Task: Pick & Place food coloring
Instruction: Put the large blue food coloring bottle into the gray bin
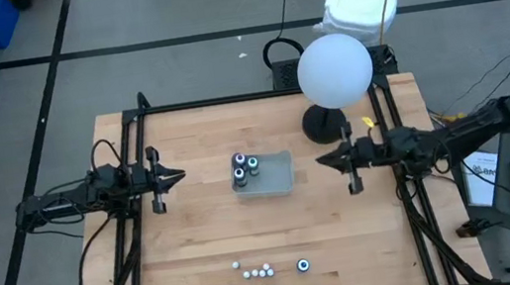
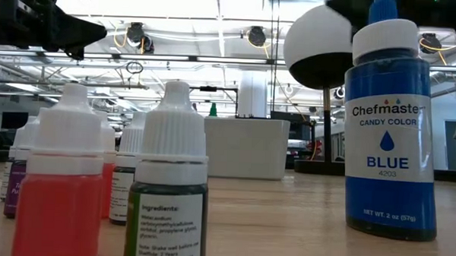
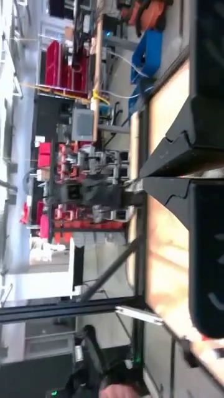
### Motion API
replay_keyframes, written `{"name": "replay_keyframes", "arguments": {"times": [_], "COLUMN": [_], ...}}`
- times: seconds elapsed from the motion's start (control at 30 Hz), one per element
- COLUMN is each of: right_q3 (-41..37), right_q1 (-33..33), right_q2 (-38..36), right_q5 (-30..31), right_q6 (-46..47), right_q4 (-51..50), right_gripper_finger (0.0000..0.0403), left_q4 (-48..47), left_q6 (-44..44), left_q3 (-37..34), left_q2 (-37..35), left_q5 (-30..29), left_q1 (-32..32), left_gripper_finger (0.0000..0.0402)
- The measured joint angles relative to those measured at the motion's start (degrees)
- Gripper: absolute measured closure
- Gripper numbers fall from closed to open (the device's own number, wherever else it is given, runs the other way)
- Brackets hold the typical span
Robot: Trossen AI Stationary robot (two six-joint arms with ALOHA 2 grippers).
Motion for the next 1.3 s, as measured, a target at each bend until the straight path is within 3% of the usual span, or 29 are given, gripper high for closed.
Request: {"name": "replay_keyframes", "arguments": {"times": [0.13,0.27,0.4,0.53,0.9,1.3], "right_q3": [-10.20,-15.11,-14.64,-14.52,-14.50,-14.50], "right_q1": [0.04,0.02,0.02,0.02,0.00,0.02], "right_q2": [-3.45,-3.96,-3.97,-4.85,-15.81,-15.42], "right_q5": [0.59,0.59,-0.28,-5.73,-5.52,-10.03], "right_q6": [1.75,2.76,0.75,-1.58,-2.15,-3.36], "right_q4": [9.38,14.31,15.13,14.94,4.61,3.36], "right_gripper_finger": [0.0403,0.0403,0.0403,0.0403,0.0403,0.0403], "left_q4": [-0.06,-0.08,-0.13,-0.20,-2.57,-1.06], "left_q6": [0.00,0.01,0.61,0.59,-0.50,0.34], "left_q3": [0.00,0.00,0.00,0.00,0.00,0.00], "left_q2": [-0.02,0.01,-0.01,-0.01,0.00,0.00], "left_q5": [-0.02,0.00,0.00,-0.02,0.07,0.04], "left_q1": [0.00,0.00,0.00,0.00,0.00,0.00], "left_gripper_finger": [0.0360,0.0360,0.0360,0.0360,0.0360,0.0360]}}
